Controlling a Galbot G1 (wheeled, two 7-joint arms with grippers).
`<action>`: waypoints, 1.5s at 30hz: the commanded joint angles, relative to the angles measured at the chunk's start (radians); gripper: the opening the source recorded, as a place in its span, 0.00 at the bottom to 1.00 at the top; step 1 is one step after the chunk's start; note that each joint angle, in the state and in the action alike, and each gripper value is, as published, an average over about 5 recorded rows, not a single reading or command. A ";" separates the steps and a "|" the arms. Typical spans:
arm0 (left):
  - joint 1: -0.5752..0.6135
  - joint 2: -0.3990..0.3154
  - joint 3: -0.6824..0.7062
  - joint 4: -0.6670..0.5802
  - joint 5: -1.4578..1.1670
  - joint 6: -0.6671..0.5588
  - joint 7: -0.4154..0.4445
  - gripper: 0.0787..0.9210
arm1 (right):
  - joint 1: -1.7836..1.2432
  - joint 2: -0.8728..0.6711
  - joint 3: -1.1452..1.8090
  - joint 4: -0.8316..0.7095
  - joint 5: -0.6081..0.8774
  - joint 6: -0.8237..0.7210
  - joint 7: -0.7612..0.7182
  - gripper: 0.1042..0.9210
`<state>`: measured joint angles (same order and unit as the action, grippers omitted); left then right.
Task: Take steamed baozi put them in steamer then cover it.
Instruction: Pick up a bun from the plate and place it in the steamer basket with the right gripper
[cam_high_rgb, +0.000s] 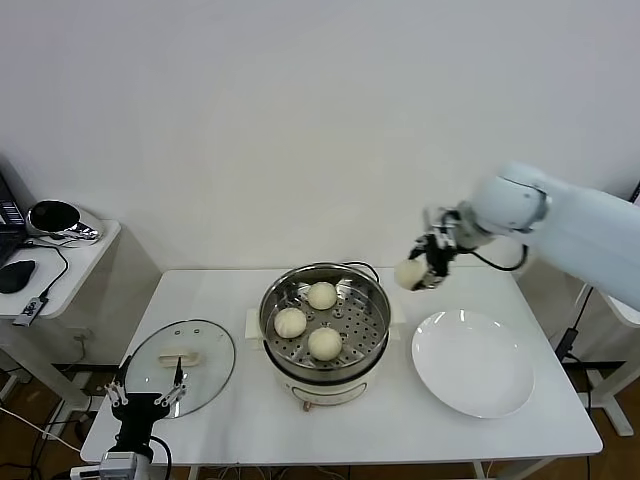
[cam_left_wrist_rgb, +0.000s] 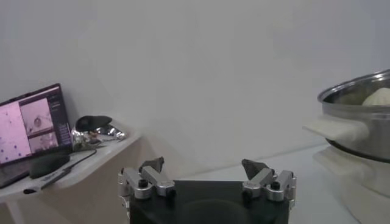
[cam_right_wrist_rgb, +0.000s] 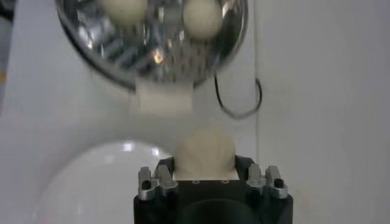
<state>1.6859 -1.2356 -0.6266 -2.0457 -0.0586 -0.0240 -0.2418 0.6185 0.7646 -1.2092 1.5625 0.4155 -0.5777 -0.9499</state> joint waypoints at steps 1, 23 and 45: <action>-0.001 -0.005 -0.002 0.007 -0.001 -0.005 -0.002 0.88 | 0.048 0.249 -0.130 -0.016 0.188 -0.148 0.096 0.62; -0.013 -0.011 -0.005 0.016 -0.002 -0.006 -0.002 0.88 | -0.154 0.300 -0.093 -0.155 0.033 -0.148 0.101 0.63; -0.018 -0.009 -0.008 0.022 -0.004 -0.005 -0.002 0.88 | -0.109 0.139 0.023 -0.018 0.033 -0.141 0.089 0.87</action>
<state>1.6688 -1.2468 -0.6341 -2.0247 -0.0612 -0.0301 -0.2445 0.4807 1.0076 -1.2350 1.4420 0.4369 -0.7201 -0.8514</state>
